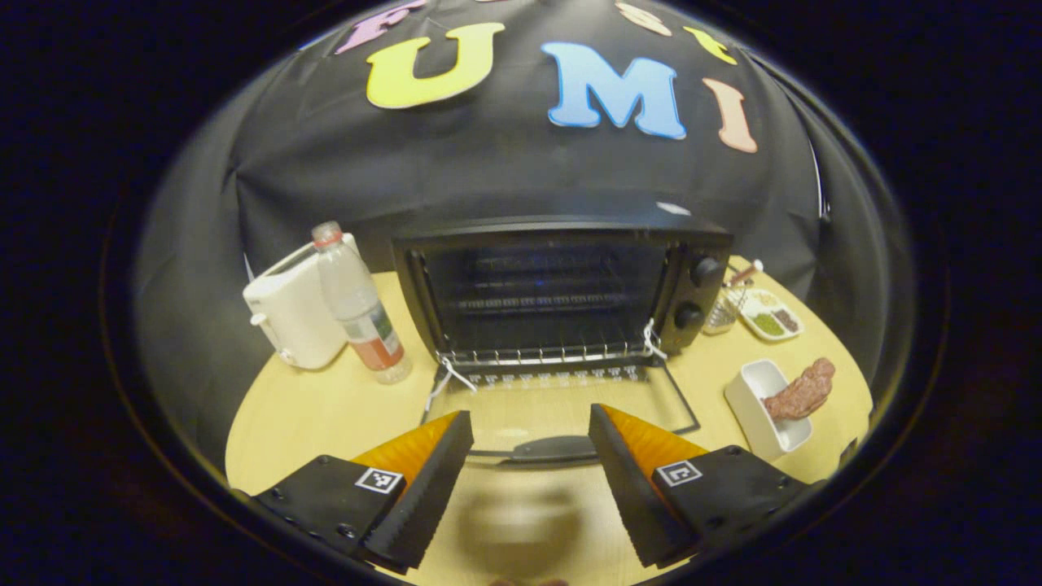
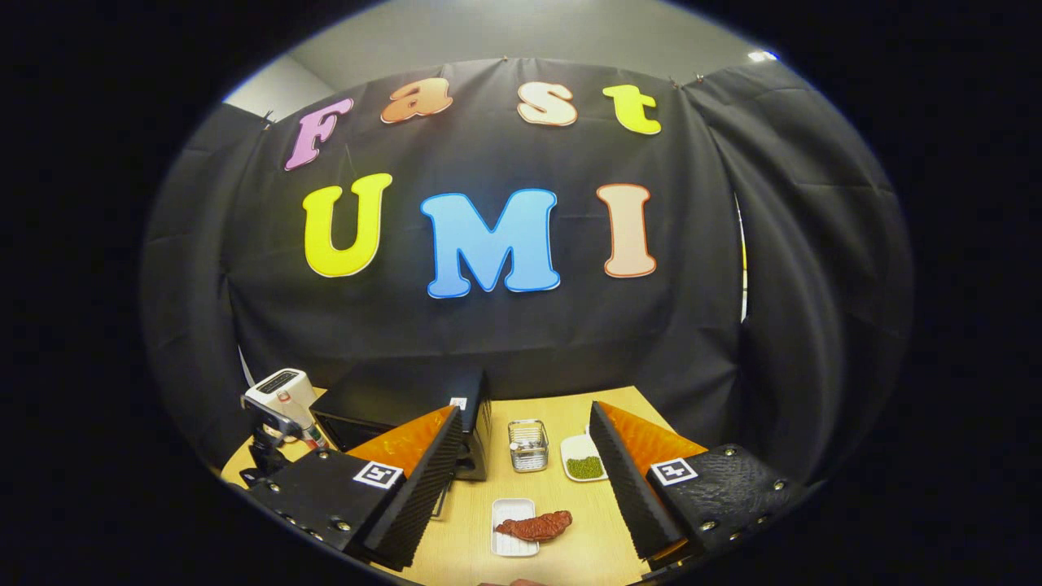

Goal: Open the electric oven with the left hand, put the food in, and close the electric oven.

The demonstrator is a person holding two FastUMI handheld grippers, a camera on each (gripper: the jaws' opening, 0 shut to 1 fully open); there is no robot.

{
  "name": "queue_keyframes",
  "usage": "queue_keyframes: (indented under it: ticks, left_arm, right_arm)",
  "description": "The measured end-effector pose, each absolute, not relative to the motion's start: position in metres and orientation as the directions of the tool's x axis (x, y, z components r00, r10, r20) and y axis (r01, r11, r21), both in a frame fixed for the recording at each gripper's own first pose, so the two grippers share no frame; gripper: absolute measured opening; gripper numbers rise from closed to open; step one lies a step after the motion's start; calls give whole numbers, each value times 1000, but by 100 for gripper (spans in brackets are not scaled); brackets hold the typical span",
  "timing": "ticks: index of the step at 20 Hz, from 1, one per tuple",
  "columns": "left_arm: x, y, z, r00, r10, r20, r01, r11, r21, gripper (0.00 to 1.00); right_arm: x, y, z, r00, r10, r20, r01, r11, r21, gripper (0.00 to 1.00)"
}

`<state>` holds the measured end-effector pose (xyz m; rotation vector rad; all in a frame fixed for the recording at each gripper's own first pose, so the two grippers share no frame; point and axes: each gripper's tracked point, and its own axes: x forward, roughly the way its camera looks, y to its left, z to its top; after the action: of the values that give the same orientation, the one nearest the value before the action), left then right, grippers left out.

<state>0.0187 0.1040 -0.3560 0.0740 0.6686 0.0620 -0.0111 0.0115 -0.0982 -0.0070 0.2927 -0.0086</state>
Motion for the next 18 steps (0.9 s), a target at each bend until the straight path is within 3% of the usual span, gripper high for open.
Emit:
queue_keyframes:
  ticks: [1,2,7,8,10,12,14,18]
  left_arm:
    - [23,108,-335,804,86,-589,-46,996,82,100]
    - [22,114,-312,826,94,-556,-59,995,80,100]
    - [29,127,-195,918,133,-373,-123,991,51,97]
    - [31,126,-175,932,138,-334,-131,990,44,90]
    - [30,125,-138,951,157,-265,-151,988,44,97]
    - [26,117,-112,962,161,-221,-155,987,42,100]
    - [23,108,-92,967,159,-198,-156,987,32,90]
    - [15,97,-62,976,163,-147,-161,987,29,98]
  right_arm:
    - [-9,8,-104,954,-5,-300,8,1000,9,91]
    - [-8,2,-111,949,4,-316,5,1000,27,95]
    - [0,-17,-161,902,95,-422,-14,981,192,95]
    - [0,-20,-173,889,123,-440,-16,971,239,95]
    - [3,-31,-200,863,157,-481,6,947,321,96]
    - [5,-41,-230,832,193,-520,41,914,404,98]
    - [8,-45,-256,801,243,-548,80,863,500,97]
    - [6,-60,-316,741,298,-601,151,799,582,97]
